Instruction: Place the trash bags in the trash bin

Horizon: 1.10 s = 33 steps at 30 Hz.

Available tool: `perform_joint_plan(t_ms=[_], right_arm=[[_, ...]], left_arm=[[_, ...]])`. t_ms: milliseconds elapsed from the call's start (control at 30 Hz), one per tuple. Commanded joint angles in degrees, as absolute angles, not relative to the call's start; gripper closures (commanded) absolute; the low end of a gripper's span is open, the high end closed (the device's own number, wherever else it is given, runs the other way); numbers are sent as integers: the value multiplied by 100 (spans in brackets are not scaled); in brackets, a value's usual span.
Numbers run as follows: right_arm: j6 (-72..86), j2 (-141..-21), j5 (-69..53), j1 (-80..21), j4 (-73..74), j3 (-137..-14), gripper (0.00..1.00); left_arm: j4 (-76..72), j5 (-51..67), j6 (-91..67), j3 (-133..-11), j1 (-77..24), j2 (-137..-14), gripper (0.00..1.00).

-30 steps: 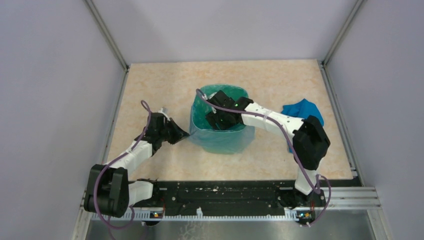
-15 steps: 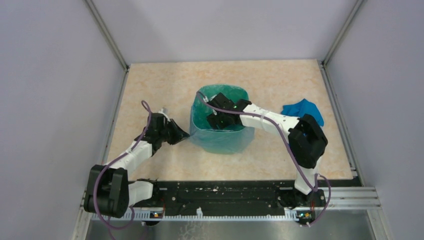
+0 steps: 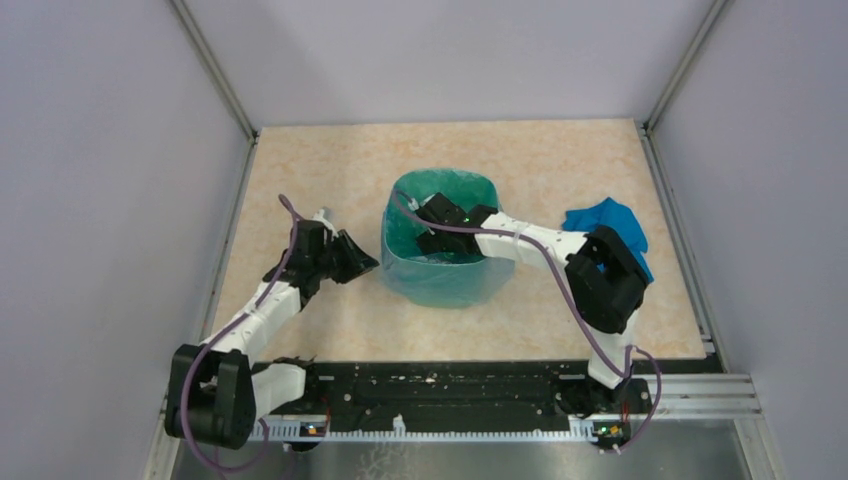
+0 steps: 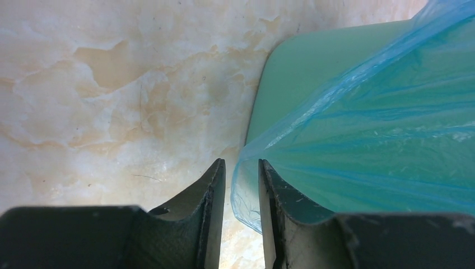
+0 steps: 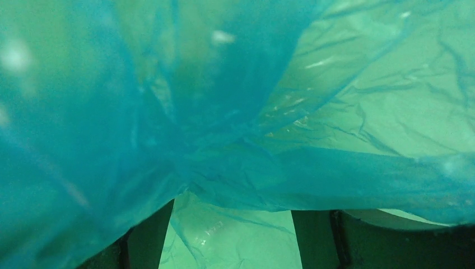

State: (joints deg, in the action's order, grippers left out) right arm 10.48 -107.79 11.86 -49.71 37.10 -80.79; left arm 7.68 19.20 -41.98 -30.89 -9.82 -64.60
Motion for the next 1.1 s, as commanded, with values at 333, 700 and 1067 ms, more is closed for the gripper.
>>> perform_joint_plan(t_ms=[333,700,1067], right_arm=[[889,-11019,1706,-4948,3133,-7928,28],[849,-11012,1553,-4796,3083,-7696,29],[673,-11111,1948,-4775,3216,-7735,29]], left_arm=[[988,1891,-3856,-3615,-1002,-6236,63],[1026,1951,-3786,-3689,-1002,-6279,63],[1002,2072,-3763,-3723,-1002,-6372,63]])
